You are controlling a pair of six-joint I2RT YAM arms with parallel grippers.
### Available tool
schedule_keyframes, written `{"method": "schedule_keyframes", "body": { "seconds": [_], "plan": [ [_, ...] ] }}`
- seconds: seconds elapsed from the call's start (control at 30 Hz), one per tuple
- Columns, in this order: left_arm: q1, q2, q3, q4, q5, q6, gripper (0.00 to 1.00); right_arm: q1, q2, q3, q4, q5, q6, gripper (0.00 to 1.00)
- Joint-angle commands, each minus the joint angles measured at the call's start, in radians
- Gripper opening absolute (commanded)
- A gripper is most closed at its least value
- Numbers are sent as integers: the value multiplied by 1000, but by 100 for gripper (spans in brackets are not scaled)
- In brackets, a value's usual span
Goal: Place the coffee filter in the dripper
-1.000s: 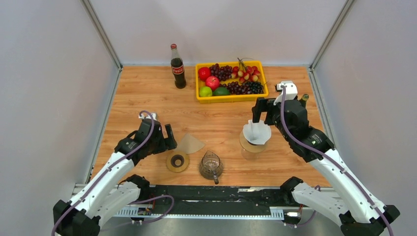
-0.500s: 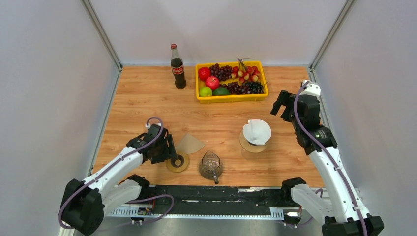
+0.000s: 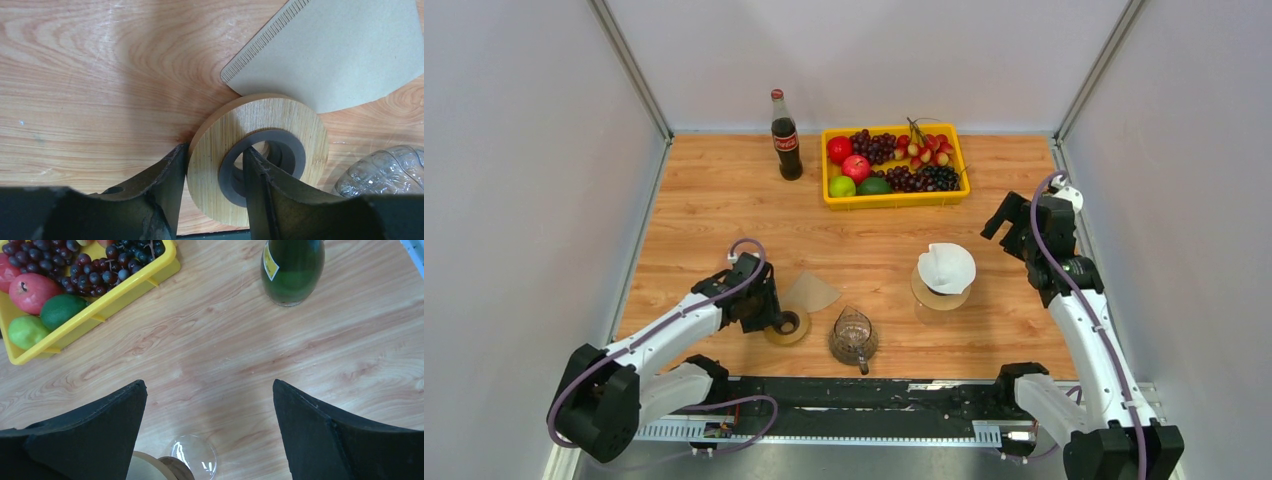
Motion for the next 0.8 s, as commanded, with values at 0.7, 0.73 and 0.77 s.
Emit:
{"method": "schedule_keyframes", "body": {
  "seconds": [0.7, 0.73, 0.77],
  "plan": [
    [-19, -227, 140, -14, 93, 48, 22, -24, 6, -124, 30, -12, 10, 100],
    [-19, -242, 154, 5, 118, 52, 22, -24, 7, -126, 30, -18, 11, 100],
    [-19, -248, 162, 13, 132, 58, 22, -24, 9, -128, 29, -22, 11, 100]
  ]
}}
